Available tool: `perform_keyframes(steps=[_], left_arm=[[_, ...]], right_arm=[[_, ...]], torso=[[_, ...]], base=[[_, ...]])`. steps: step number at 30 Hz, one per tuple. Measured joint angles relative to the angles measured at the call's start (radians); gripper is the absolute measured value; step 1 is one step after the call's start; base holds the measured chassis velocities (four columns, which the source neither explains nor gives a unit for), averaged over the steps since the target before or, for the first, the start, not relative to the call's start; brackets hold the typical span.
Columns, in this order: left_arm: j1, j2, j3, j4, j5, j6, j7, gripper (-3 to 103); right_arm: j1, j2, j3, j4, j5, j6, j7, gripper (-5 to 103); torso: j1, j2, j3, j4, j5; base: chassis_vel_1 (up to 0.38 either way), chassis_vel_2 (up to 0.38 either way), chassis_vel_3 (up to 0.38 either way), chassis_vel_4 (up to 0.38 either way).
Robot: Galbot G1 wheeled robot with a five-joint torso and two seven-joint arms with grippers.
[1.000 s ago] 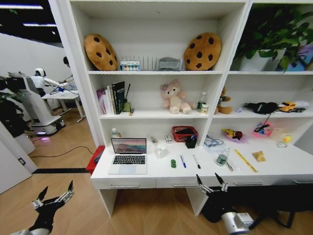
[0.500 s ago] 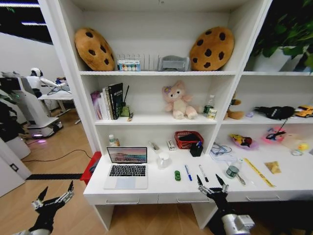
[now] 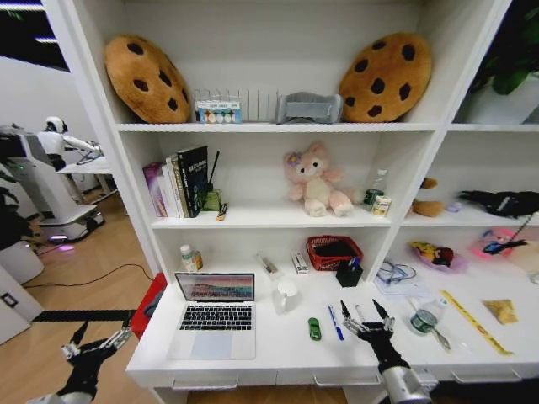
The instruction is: Organize the objects on the table.
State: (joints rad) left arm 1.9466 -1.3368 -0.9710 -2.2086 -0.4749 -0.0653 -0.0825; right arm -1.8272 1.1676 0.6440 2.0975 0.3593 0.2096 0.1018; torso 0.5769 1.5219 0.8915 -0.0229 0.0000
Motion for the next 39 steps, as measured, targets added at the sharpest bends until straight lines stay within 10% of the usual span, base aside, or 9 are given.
perform_keyframes(steps=[10, 17, 27, 39], left_arm=[[-0.005, 0.006, 0.006, 0.003, -0.003, 0.014, -0.010, 100], [0.023, 0.173, -0.002, -0.067, 0.014, 0.085, -0.014, 93], [0.098, 0.712, -0.050, -0.099, -0.114, 0.154, -0.021, 49], [0.020, 1.089, -0.014, 0.060, -0.276, 0.164, -0.013, 11]], right_arm=[[-0.005, 0.010, 0.002, -0.010, -0.013, 0.021, -0.005, 100], [0.024, 0.001, -0.003, -0.051, 0.014, 0.033, -0.003, 100], [-0.003, 0.057, 0.038, -0.093, 0.031, 0.070, -0.003, 100], [-0.035, 0.124, 0.065, -0.058, -0.003, 0.072, 0.000, 100]], torso=[[0.001, 0.000, 0.000, 0.0003, 0.0000], [-0.001, 0.000, 0.000, 0.0001, 0.0002], [0.000, 0.000, 0.000, -0.0005, -0.0002], [0.000, 0.000, 0.000, -0.0002, -0.0001]], base=[[-0.134, 0.139, 0.131, -0.130], [-0.011, 0.007, 0.010, -0.007], [0.013, -0.003, -0.004, 0.006], [0.000, 0.000, 0.000, 0.000]])
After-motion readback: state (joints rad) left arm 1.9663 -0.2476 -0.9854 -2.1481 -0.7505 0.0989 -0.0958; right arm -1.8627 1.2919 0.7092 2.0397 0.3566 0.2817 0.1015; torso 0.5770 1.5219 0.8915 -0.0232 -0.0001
